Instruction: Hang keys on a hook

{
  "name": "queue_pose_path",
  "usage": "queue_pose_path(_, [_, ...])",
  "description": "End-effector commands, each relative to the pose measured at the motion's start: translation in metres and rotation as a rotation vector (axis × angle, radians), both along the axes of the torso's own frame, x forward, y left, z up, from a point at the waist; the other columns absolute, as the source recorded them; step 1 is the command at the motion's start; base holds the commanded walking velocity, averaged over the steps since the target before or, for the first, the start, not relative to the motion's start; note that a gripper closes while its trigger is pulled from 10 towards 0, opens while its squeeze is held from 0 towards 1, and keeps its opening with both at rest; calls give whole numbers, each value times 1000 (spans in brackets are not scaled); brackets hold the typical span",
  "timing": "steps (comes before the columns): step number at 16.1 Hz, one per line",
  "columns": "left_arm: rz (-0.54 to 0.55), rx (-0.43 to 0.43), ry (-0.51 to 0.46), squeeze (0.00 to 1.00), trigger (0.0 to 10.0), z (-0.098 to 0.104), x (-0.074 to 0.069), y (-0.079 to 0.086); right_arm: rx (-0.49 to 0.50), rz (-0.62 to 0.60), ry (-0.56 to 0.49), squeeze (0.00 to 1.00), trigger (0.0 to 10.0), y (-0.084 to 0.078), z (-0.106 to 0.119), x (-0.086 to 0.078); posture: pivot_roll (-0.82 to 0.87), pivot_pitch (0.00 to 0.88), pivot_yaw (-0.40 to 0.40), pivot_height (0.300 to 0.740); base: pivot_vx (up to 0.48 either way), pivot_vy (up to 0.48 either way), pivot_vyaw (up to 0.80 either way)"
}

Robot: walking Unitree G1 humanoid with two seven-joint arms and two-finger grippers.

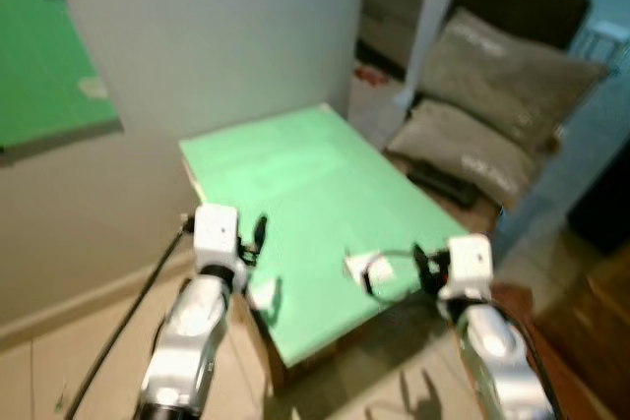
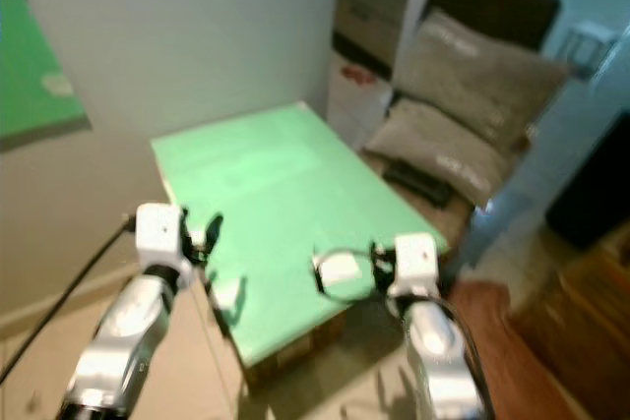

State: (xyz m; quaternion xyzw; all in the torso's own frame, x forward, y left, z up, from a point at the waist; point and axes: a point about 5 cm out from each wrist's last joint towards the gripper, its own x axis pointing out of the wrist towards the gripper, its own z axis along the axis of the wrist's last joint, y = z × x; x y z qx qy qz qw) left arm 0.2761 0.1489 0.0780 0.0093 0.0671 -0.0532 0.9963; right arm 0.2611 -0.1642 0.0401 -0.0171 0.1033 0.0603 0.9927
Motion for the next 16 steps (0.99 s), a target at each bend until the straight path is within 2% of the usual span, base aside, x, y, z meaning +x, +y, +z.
queue_pose_path(1, [13,15,-1,0,10000,0,0,5,9,22,-3,0,10000,7,0,0,-27,0,-2,740,420,0,0])
queue_pose_path(4, [0,12,-11,0,10000,1,0,5,9,34,-4,0,10000,7,0,0,-24,0,-6,740,0,0,0])
queue_pose_path(5, [-25,-7,-24,0,10000,3,-1,3,14,37,5,0,10000,8,-1,0,-24,0,-6,740,0,307,-800])
queue_pose_path(7, [-85,58,-58,0,10000,5,-4,-2,4,42,3,0,10000,8,-2,-1,-23,0,-7,740,0,457,-800])
queue_pose_path(12, [-95,30,-54,0,10000,6,-7,-6,2,47,20,0,10000,8,-5,-4,-21,0,-5,740,0,439,-793])
queue_pose_path(13, [-85,23,-48,0,10000,6,-6,-6,8,42,22,0,10000,8,-6,-3,-20,0,-1,740,0,0,-788])
queue_pose_path(16, [-86,23,-48,0,10000,7,-6,-5,26,35,29,0,10000,9,-5,10,-17,0,10,740,0,0,0])
